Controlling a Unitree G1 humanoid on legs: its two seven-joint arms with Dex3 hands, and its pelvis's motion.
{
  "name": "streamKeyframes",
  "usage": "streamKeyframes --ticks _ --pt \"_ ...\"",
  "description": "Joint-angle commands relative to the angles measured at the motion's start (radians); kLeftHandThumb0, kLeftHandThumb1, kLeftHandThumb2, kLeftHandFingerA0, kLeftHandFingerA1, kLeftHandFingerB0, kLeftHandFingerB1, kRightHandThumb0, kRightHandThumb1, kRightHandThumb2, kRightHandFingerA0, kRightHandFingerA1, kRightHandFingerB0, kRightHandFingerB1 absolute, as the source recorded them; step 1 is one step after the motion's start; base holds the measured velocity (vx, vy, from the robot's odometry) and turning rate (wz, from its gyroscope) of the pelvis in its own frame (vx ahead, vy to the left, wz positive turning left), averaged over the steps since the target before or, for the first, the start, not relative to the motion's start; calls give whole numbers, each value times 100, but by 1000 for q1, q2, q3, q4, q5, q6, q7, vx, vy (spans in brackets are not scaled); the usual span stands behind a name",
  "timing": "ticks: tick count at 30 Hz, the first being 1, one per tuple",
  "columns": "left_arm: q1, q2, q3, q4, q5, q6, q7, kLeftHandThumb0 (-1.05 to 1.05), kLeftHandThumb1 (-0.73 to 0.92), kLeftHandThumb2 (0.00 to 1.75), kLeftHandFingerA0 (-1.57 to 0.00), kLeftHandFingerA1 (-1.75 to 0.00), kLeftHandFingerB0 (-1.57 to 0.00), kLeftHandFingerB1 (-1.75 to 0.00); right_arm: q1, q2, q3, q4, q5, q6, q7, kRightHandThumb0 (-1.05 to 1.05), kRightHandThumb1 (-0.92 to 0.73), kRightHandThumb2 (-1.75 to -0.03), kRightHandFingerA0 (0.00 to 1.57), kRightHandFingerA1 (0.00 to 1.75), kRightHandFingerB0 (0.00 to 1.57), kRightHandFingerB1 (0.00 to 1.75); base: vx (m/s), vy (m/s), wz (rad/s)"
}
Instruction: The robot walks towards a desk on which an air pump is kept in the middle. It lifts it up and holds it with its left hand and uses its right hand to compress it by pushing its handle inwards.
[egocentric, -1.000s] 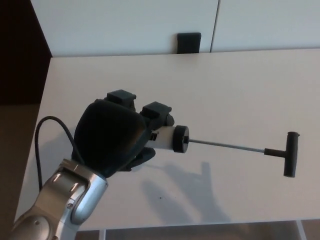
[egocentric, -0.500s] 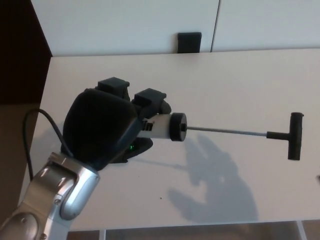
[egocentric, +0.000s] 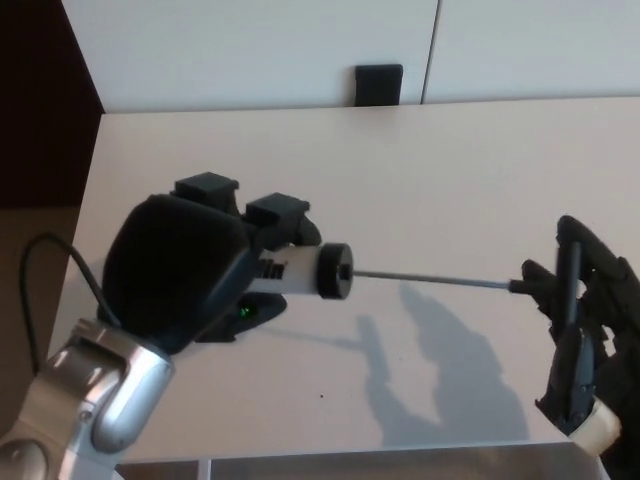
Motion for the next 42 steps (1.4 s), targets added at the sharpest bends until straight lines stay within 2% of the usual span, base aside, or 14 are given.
streamKeyframes --ticks 1,2,6,7,11,12,14,15,20,33,34,36,37,42 --pt "-32 10 46 40 -8 -10 -23 -3 76 59 -76 -163 -66 -117 -12 -9 11 15 14 44 -4 -91 -74 -116 6 37 7 20 0 0 0" --pt "-30 9 48 41 -8 -10 -26 0 75 60 -79 -164 -67 -124 -14 -9 13 14 18 46 -2 -91 -74 -116 7 36 8 19 0 0 0" --pt "-23 5 53 45 -10 -18 -26 -2 75 59 -76 -165 -65 -121 -18 -8 18 12 21 50 0 -81 -68 -115 1 39 0 25 0 0 0" --pt "-19 5 53 46 -10 -24 -22 -3 75 59 -78 -165 -67 -118 -21 -9 19 13 20 50 -1 -92 -74 -116 7 37 7 19 0 0 0" --pt "-17 6 54 52 -11 -41 -17 -4 75 60 -79 -164 -69 -116 -35 -11 17 15 23 57 -2 -92 -74 -116 6 36 7 20 0 0 0" --pt "-17 5 54 54 -15 -46 -15 -5 74 60 -81 -163 -76 -104 -37 -11 16 16 23 57 -3 -92 -74 -116 6 36 7 20 0 0 0" --pt "-16 0 52 54 -15 -49 -17 -8 68 63 -91 -160 -81 -104 -42 -13 13 14 25 58 -3 -81 -68 -115 0 39 0 27 0 0 0" --pt "-19 1 50 56 -11 -53 -16 -6 68 58 -86 -162 -90 -87 -50 -12 13 8 26 66 -5 -80 -69 -115 1 41 0 27 0 0 0" --pt "-25 3 49 68 -2 -66 -13 -4 70 59 -86 -160 -88 -86 -81 -13 7 -1 42 94 -6 -79 -69 -115 0 38 0 27 0 0 0" --pt "-15 7 15 116 53 -113 28 -7 64 61 -90 -147 -87 -59 -163 -28 -1 25 74 163 8 -88 -79 -117 4 30 4 20 0 0 0" --pt "-15 5 10 122 59 -114 32 -6 65 61 -88 -148 -87 -60 -173 -29 2 31 71 169 8 -84 -92 -72 3 29 1 17 0 0 0" --pt "-14 2 5 129 67 -115 36 -6 65 61 -88 -148 -87 -60 -184 -30 4 36 67 175 7 -84 -92 -72 3 29 1 17 0 0 0" --pt "-17 -2 -3 136 77 -117 39 -6 64 60 -87 -152 -85 -60 -195 -29 10 40 65 178 9 -88 -80 -117 6 31 5 19 0 0 0" --pt "-30 -13 -29 155 103 -118 43 -6 67 60 -89 -142 -85 -56 -216 -31 22 46 60 191 10 -87 -80 -117 5 31 5 20 0 0 0"
